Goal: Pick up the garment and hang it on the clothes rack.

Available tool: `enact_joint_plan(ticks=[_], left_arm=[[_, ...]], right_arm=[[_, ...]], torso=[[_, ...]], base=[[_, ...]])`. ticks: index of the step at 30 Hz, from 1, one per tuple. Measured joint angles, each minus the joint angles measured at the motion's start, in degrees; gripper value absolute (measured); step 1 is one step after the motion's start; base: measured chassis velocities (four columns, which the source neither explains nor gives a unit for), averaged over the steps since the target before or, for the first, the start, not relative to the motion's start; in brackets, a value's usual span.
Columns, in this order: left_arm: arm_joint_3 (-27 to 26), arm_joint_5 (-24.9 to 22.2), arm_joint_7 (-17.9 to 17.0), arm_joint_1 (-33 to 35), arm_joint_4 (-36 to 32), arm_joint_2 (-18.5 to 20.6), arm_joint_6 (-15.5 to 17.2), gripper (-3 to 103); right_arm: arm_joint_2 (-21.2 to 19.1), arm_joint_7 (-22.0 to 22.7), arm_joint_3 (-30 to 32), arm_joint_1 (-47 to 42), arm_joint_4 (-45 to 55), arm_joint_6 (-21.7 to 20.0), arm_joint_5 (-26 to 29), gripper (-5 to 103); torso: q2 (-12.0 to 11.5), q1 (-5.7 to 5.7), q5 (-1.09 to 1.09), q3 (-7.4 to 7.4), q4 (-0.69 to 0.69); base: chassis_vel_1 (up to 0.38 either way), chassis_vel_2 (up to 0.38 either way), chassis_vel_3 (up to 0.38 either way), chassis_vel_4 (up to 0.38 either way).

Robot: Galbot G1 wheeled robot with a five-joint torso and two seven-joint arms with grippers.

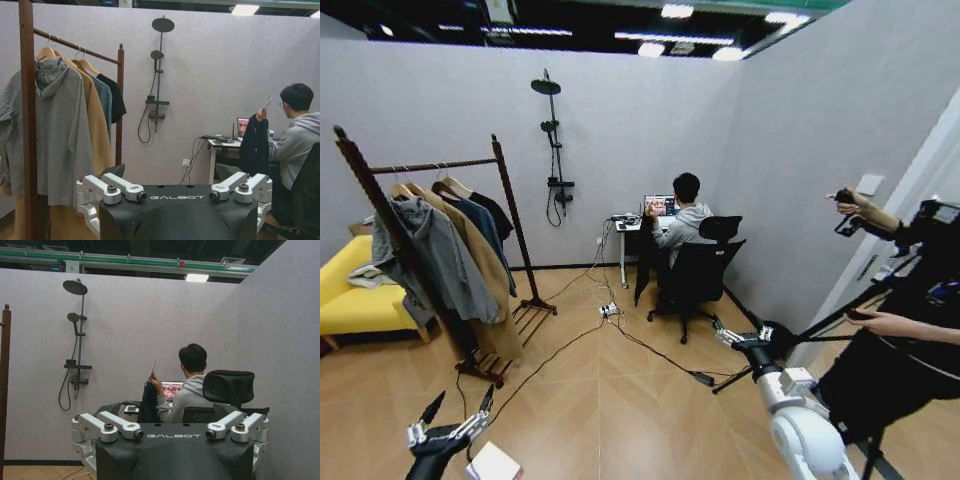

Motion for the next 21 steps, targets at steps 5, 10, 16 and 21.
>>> enact_joint_plan(ticks=[5,10,16,21], left_arm=[[0.0,0.0,0.0,0.0,0.0,0.0,0.0,100],[0.0,0.0,-0.01,0.0,0.0,0.0,0.0,100],[0.0,0.0,0.0,0.0,0.0,0.0,0.0,100],[0.0,0.0,0.0,-0.01,0.0,0.0,0.0,100]], right_arm=[[-0.02,-0.05,-0.18,0.03,-0.39,0.32,0.1,100],[-0.01,-0.05,-0.33,0.0,-0.43,0.38,0.18,100],[-0.04,0.01,-0.28,0.14,-0.41,0.38,0.33,100],[-0.02,0.18,-0.03,-0.1,-0.6,0.66,0.39,100]], torso=[[-0.01,0.01,0.01,0.01,0.01],[-0.01,0.01,0.01,0.0,-0.01],[-0.01,0.02,-0.01,0.0,0.0],[-0.02,0.02,0.0,0.0,0.0]], base=[[-0.222,0.217,0.226,-0.226],[-0.27,0.286,0.282,-0.271],[-0.329,0.338,0.347,-0.33],[-0.369,0.378,0.368,-0.365]])
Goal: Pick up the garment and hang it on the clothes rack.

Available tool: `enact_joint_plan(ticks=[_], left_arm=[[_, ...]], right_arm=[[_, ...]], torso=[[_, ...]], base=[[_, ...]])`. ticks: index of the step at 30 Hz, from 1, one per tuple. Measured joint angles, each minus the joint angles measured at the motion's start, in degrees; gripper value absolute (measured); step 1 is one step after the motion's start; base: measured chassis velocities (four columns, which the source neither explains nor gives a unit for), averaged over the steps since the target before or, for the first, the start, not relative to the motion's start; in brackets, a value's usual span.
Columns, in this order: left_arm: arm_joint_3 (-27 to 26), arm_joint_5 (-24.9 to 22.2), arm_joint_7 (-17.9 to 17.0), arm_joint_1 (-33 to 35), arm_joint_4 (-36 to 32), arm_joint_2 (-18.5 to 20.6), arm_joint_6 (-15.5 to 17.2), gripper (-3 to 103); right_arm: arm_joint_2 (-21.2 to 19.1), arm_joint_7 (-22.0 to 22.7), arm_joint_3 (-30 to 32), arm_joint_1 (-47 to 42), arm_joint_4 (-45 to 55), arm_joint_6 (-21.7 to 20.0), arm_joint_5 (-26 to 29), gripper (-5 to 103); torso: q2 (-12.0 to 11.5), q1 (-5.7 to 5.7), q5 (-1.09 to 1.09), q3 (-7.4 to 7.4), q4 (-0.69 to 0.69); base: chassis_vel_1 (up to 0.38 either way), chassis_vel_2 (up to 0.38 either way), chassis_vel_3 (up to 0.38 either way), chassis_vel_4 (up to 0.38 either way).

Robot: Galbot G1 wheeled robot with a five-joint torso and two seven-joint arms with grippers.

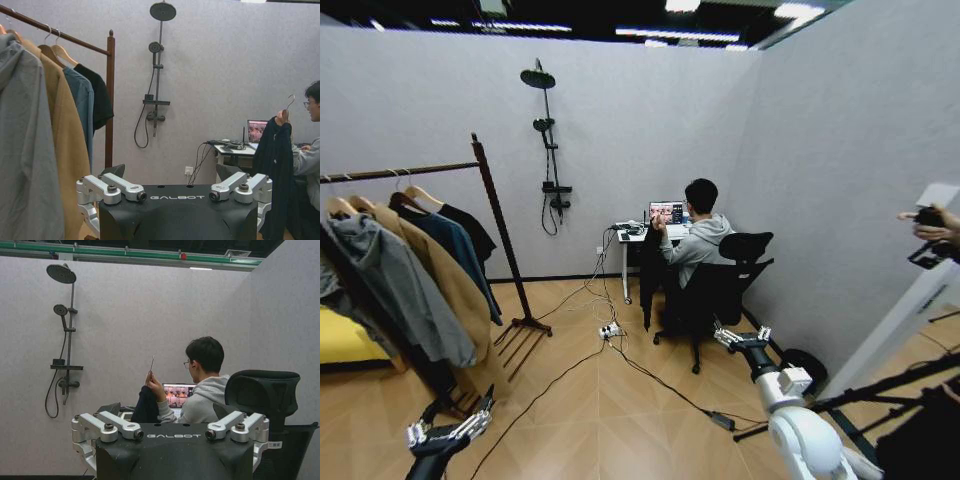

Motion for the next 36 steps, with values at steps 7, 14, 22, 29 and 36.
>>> enact_joint_plan(ticks=[7,14,22,29,36], left_arm=[[0.0,0.0,0.02,0.0,-0.01,0.0,0.0,100],[0.0,0.0,-0.01,0.0,0.0,0.0,0.0,100],[0.0,0.0,0.0,-0.01,0.0,0.0,0.0,100],[0.0,0.0,0.01,-0.01,0.0,0.01,0.0,100],[0.0,0.0,0.0,0.02,0.0,0.0,0.0,100]], right_arm=[[-0.01,0.07,0.08,0.09,-0.36,0.07,0.08,100],[-0.07,0.15,0.03,0.29,-0.7,0.08,0.1,100],[-0.23,0.87,-0.22,0.73,-2.51,0.27,-0.78,100],[-1.63,0.83,1.01,3.2,-6.8,0.87,0.39,100],[-2.93,0.76,0.97,5.17,-6.95,0.63,2.37,100]], torso=[[0.0,-0.01,0.02,0.0,0.0],[0.01,-0.02,0.0,-0.01,0.0],[-0.02,0.05,-0.02,0.01,0.01],[-0.01,0.0,-0.01,0.0,-0.05],[0.05,-0.11,0.0,-0.03,0.03]], base=[[-0.348,0.353,0.357,-0.364],[-0.355,0.331,0.35,-0.35],[-0.327,0.321,0.324,-0.337],[-0.114,0.132,0.095,-0.046],[0.065,-0.042,-0.052,0.045]])
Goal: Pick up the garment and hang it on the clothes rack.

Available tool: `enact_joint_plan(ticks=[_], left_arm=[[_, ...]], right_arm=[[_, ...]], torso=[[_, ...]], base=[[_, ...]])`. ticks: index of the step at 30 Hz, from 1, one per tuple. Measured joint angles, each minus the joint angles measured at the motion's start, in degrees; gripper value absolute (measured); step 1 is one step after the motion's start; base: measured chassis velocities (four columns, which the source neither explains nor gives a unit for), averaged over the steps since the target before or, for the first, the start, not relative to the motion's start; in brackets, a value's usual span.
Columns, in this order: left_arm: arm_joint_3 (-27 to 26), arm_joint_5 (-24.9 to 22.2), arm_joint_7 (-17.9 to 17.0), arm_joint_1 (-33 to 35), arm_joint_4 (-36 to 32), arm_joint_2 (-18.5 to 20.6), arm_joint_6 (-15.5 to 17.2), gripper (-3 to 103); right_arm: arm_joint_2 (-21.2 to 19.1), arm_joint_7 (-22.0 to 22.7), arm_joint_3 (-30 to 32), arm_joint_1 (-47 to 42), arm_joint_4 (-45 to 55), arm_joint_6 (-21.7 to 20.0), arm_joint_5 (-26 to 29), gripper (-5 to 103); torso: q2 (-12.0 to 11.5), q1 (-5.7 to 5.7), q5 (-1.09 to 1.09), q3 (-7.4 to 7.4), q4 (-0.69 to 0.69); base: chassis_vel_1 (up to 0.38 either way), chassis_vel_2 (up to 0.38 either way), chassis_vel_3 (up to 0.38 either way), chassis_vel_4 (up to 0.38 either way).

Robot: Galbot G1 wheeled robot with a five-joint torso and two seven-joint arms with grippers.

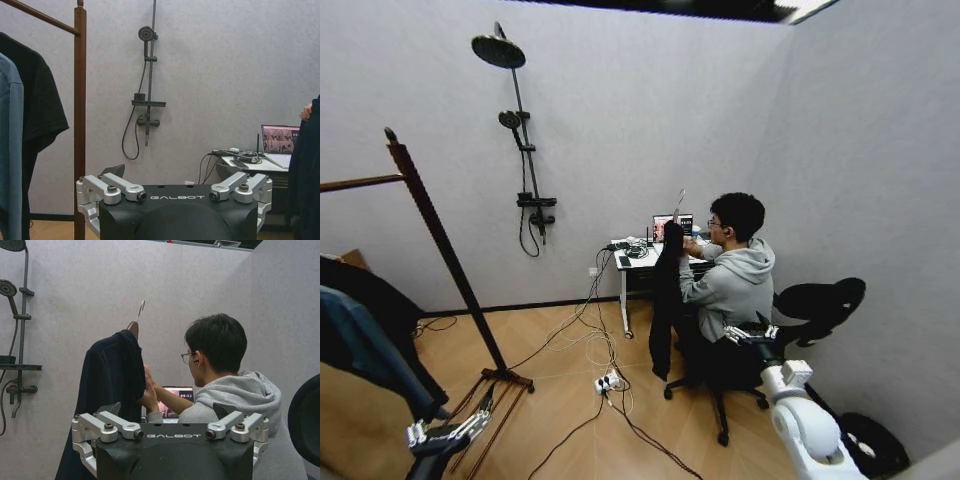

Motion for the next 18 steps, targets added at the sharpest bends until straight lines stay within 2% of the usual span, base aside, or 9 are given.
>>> enact_joint_plan(ticks=[18], left_arm=[[0.0,0.0,0.0,-0.02,0.0,0.0,0.0,100]], right_arm=[[-2.16,-0.82,0.04,2.72,0.06,-2.6,0.37,100]], torso=[[-0.04,0.07,0.0,0.02,-0.02]], base=[[0.003,-0.003,-0.002,0.003]])
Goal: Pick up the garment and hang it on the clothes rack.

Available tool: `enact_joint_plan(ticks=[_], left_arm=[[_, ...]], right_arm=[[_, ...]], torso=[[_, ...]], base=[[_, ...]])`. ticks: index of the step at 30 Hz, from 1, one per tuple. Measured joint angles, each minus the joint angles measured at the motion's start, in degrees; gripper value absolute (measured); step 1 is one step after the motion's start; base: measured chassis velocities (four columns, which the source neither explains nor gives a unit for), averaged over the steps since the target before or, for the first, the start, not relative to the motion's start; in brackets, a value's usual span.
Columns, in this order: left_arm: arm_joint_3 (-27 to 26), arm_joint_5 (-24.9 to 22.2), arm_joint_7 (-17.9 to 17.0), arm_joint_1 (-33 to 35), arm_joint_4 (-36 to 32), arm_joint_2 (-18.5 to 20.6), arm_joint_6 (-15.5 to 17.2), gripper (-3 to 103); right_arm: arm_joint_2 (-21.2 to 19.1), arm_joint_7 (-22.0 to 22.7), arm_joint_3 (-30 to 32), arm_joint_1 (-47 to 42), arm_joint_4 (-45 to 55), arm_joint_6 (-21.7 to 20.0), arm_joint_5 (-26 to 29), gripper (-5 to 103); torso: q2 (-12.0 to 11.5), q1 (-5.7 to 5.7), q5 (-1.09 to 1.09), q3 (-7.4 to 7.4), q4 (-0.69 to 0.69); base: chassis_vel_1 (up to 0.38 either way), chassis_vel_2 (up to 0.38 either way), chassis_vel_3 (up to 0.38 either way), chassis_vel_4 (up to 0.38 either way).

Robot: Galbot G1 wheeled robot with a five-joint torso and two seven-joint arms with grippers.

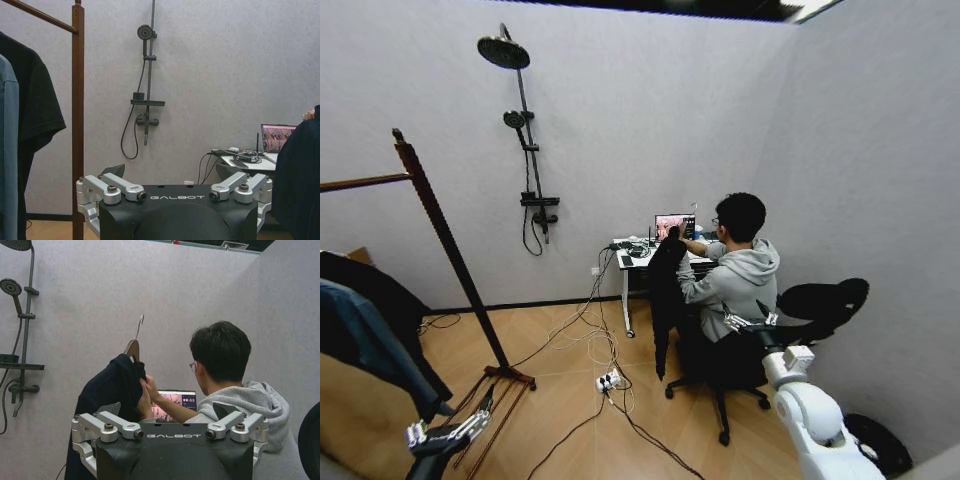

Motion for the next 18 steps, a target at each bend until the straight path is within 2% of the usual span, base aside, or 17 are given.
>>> enact_joint_plan(ticks=[9,18], left_arm=[[0.0,0.0,0.0,0.0,0.0,0.0,0.0,100],[0.0,0.0,0.0,-0.01,0.0,0.0,0.0,100]], right_arm=[[0.0,0.0,-0.1,0.24,-0.08,-0.13,-0.07,100],[0.0,0.0,-0.72,0.42,0.03,-0.14,-0.22,100]], torso=[[0.01,0.0,0.01,0.0,-0.01],[-0.02,0.06,-0.01,0.01,0.0]], base=[[-0.081,0.073,0.088,-0.082],[-0.177,0.188,0.203,-0.212]])
